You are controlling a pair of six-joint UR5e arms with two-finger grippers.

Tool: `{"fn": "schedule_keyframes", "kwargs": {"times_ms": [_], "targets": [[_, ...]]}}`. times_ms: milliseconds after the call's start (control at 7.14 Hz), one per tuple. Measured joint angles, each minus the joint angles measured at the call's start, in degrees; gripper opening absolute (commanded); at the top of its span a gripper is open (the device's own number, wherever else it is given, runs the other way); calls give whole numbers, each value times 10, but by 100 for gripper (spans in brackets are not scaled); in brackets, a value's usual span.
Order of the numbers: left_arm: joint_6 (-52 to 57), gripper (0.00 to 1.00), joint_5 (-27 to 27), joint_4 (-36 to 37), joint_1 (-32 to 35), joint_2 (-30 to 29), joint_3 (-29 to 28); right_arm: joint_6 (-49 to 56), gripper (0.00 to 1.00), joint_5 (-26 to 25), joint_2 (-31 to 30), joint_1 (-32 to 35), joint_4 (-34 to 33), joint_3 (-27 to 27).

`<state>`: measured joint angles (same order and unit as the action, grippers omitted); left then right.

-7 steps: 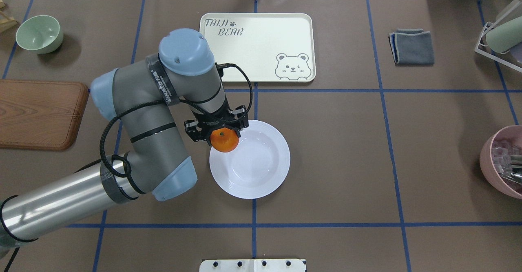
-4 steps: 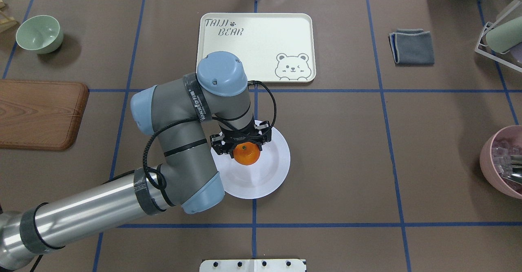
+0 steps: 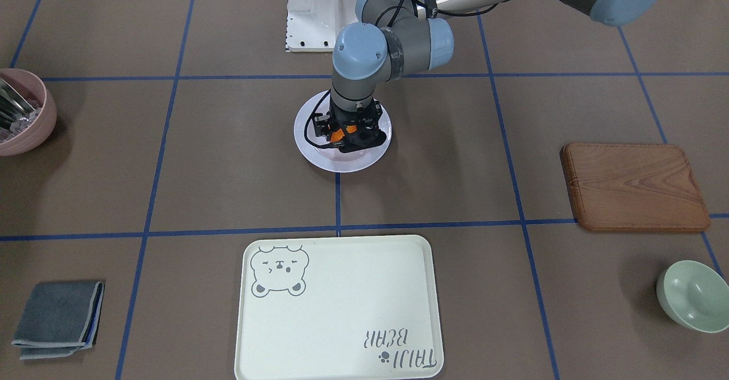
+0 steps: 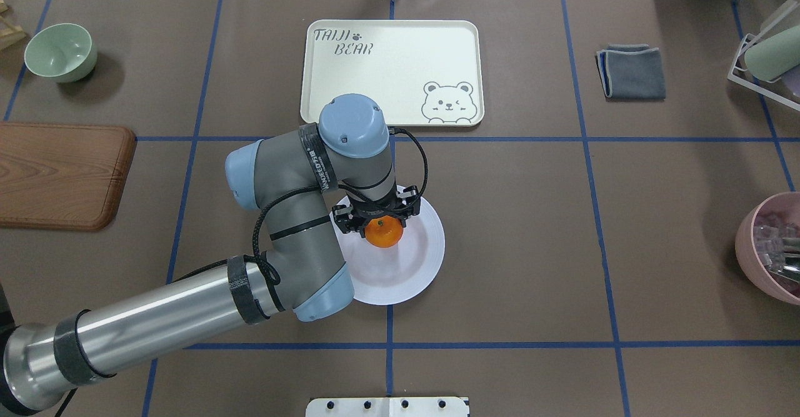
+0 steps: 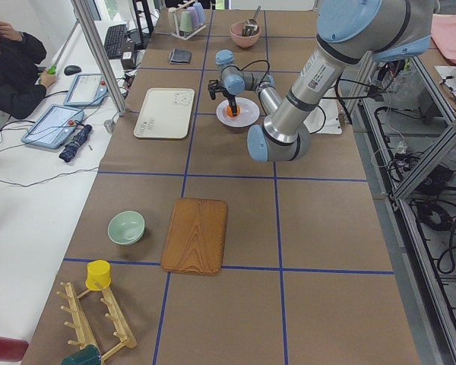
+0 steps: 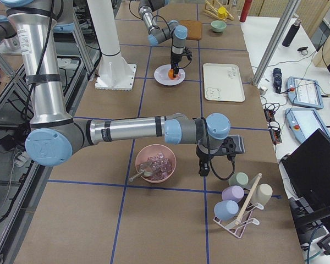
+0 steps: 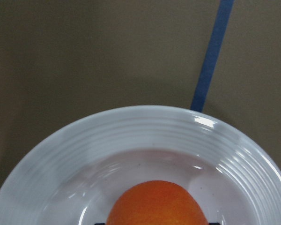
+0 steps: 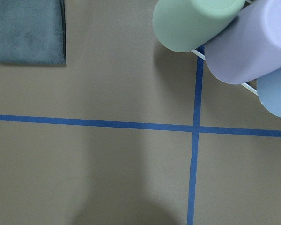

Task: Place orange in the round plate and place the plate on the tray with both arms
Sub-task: 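Lower the orange onto the plate and open the left gripper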

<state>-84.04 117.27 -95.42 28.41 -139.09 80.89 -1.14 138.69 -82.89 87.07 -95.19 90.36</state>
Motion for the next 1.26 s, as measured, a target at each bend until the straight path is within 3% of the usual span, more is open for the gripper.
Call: {"fn": "schedule_keyframes", "kwargs": {"times_ms": [280,560,840,1260], "targets": [[3,98,0,3,-1,9,22,0,100,0,0,0,0,0],[7,98,0,21,3,48,97,0,100,6,10,-1,0,1],[45,98,1,99,22,60,177,-15,100,37,26,-21,0,10],[87,98,17,147,80,70,208,-193,100,52,31,-125,1,87]]}}
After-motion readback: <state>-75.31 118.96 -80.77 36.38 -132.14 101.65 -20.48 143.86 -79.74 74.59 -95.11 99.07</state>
